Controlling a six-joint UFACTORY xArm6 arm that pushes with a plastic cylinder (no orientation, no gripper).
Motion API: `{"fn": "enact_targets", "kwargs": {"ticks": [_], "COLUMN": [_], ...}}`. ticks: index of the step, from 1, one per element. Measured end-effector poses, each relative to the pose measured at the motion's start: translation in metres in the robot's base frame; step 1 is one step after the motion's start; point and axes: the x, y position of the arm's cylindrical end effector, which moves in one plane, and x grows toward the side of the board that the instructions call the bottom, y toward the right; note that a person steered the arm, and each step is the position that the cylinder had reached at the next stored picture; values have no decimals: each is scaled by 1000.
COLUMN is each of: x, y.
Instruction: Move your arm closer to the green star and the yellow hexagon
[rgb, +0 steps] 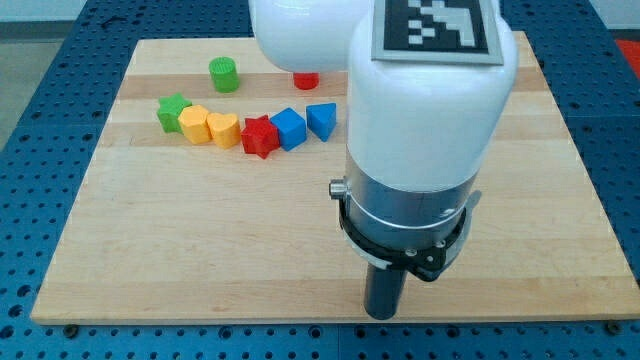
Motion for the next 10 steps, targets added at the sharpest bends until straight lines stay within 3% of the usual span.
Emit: {"fn": "enact_targets", "kwargs": {"ticks": [1,3,5,7,8,10], "x": [0,-100,-165,-185,-232,-270], "y": [0,21,104,104,107,103]}}
